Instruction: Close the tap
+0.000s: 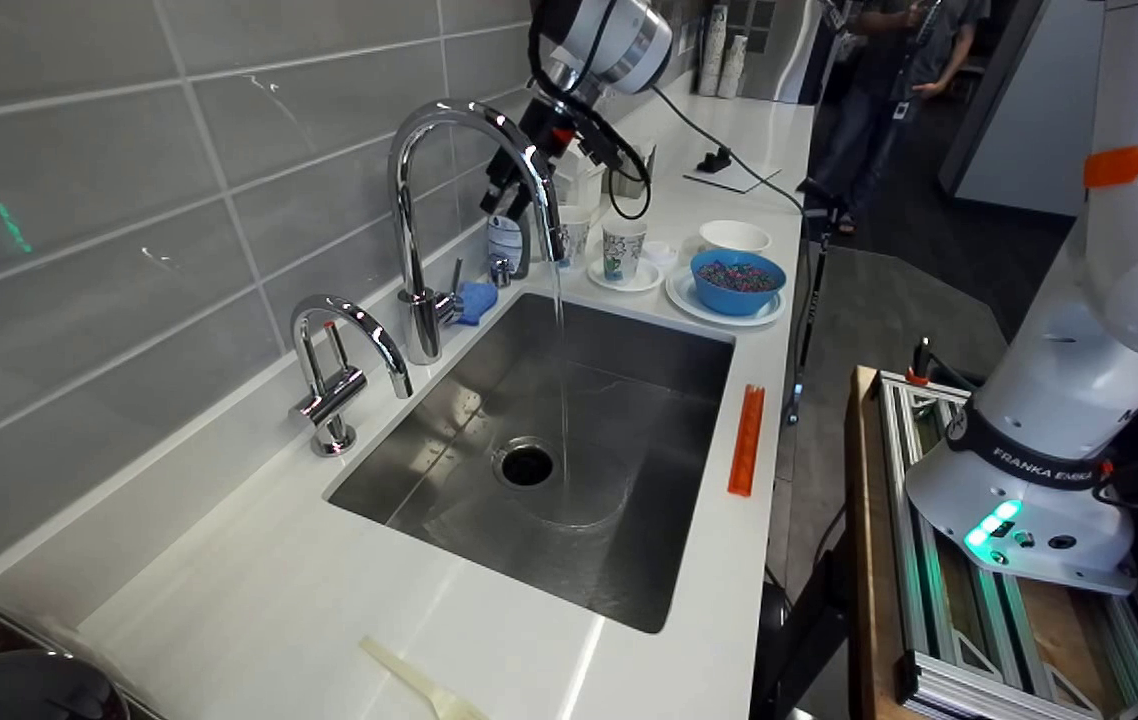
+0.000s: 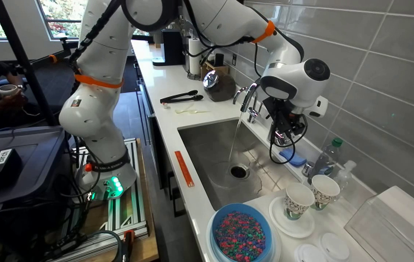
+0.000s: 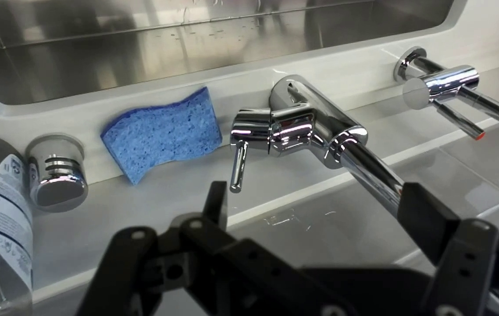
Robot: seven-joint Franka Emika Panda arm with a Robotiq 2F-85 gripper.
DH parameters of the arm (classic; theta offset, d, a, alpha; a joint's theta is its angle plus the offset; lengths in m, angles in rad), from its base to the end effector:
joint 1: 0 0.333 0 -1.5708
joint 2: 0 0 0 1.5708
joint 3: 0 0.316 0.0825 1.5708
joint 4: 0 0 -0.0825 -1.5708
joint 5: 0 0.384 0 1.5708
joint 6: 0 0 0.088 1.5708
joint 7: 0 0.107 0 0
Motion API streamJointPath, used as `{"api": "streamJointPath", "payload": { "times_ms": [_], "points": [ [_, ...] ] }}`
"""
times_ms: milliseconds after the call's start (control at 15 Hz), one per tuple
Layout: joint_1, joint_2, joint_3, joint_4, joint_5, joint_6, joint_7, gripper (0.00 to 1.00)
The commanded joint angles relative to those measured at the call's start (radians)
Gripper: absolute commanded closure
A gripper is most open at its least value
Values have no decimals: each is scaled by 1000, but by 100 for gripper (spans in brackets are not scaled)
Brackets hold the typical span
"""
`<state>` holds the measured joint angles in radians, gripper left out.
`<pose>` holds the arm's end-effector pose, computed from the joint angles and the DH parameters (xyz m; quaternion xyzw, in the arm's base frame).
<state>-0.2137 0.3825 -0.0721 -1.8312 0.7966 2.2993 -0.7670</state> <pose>0.6307 -0.1658 0.3374 -0.9566 0.0150 -0.1814 0.2277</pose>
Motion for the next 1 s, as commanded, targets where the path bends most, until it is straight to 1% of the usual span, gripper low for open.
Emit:
{"api": "streamJointPath", "payload": {
  "times_ms": [0,200,267,533,600,933],
  "points": [
    [-27,81,41,65,47,29,-13,0],
    [-36,121,55,100,39,19,7,0],
    [-31,80,48,58,8,18,7,0],
    [-35,106,56,84,7,18,9,0],
    [-31,117,56,90,13,43,11,0],
    [-39,177,80,153,32,35,0,0]
  ]
}}
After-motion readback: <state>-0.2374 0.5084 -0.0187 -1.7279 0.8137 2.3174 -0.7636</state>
